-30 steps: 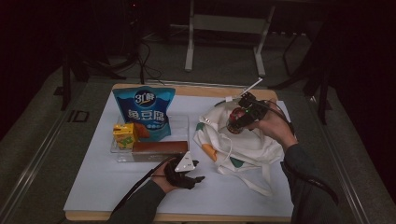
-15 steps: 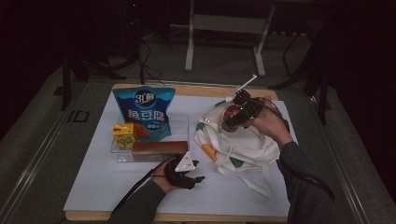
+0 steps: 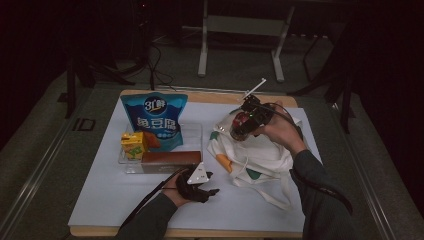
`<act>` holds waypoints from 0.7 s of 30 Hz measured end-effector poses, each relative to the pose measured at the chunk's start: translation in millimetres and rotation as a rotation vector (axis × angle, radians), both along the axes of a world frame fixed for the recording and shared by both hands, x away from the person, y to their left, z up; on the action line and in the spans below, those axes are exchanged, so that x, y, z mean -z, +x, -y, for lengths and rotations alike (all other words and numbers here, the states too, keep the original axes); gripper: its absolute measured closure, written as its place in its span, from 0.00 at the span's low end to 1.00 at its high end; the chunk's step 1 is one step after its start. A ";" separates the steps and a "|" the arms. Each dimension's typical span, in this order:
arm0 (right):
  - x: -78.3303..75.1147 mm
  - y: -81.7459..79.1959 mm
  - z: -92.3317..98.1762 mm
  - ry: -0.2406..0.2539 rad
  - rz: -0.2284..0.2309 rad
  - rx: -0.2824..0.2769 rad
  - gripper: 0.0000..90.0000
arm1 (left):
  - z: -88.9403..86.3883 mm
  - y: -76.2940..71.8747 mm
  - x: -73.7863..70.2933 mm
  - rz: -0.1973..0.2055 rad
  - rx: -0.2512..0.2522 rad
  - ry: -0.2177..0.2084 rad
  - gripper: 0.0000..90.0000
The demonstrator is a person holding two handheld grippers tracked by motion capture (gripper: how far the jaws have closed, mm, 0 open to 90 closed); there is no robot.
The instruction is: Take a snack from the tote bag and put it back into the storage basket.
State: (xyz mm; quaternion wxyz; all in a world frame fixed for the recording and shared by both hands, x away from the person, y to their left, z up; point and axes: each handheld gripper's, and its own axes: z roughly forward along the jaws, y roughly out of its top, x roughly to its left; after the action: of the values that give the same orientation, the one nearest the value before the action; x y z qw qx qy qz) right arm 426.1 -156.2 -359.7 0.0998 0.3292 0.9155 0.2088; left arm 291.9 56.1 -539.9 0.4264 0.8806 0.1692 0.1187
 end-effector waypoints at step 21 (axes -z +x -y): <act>0.1 -1.4 -22.7 0.005 -0.005 -0.035 0.28 | 0.1 -0.1 0.1 -0.002 -0.001 -0.003 0.43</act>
State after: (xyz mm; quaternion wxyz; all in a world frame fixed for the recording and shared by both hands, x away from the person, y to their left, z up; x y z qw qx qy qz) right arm 424.7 -133.5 -359.9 0.0929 0.3139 0.9208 0.2120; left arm 291.8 55.9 -539.9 0.4274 0.8800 0.1704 0.1177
